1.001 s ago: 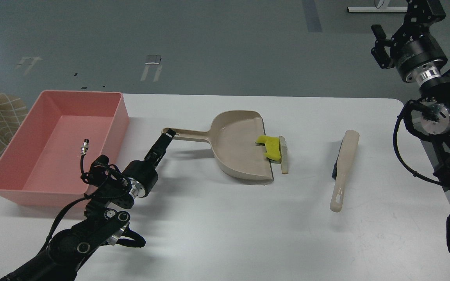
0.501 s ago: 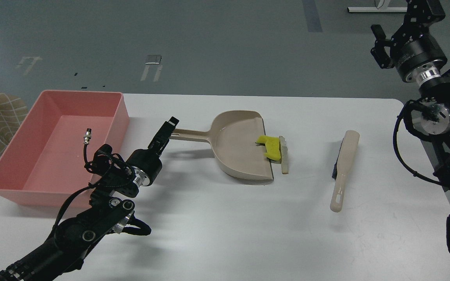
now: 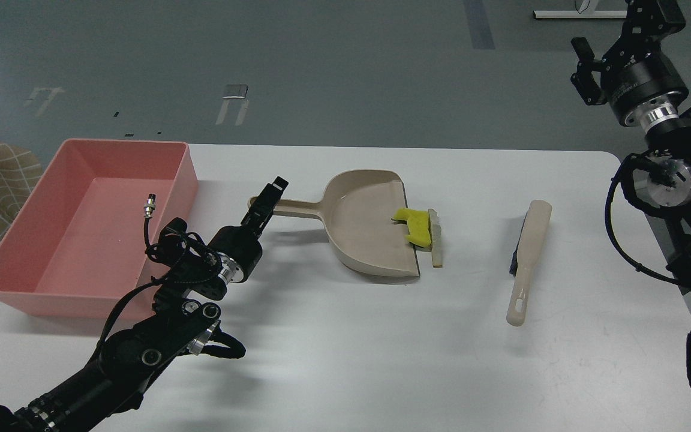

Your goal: Sweep and dump garbage into bin

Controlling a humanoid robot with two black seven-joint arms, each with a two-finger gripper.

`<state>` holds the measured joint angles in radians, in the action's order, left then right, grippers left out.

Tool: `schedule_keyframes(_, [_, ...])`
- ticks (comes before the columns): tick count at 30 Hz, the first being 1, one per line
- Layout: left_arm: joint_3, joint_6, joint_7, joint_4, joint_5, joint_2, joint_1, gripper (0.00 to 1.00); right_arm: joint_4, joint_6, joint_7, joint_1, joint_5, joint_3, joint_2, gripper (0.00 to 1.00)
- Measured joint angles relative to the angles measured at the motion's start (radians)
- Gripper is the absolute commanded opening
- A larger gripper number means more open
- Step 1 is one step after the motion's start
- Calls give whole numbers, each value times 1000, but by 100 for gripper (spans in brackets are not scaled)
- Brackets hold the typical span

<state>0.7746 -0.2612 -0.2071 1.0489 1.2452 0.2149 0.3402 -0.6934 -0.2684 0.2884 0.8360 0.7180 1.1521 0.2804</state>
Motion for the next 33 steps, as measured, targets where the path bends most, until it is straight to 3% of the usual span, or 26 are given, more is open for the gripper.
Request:
schedule_keyframes(8, [1,4,0,-23,-6,-2,0,71,0,0,0,0,0,0,-1,100])
schedule_keyframes(13, [0,14,0,-25,-5,-2,2,53,-1,0,0,0,0,0,-1,100])
schedule_keyframes(20, [0,24,1,-39,-6,-6,9,38,-2,0,0,0,0,0,-1,100])
schedule_keyframes(22, [0,24,1,-49,-7,-13,13,17,-2,-1,0,0,0,0,0,100])
schedule_keyframes(23, [0,24,2,-52,-7,-15,16,0,-2,-1,0,0,0,-1,0,100])
schedule_keyframes(33, [-1,21,18,-61,-1,-20,25,0,-14,-2,0,0,0,-3,1,100])
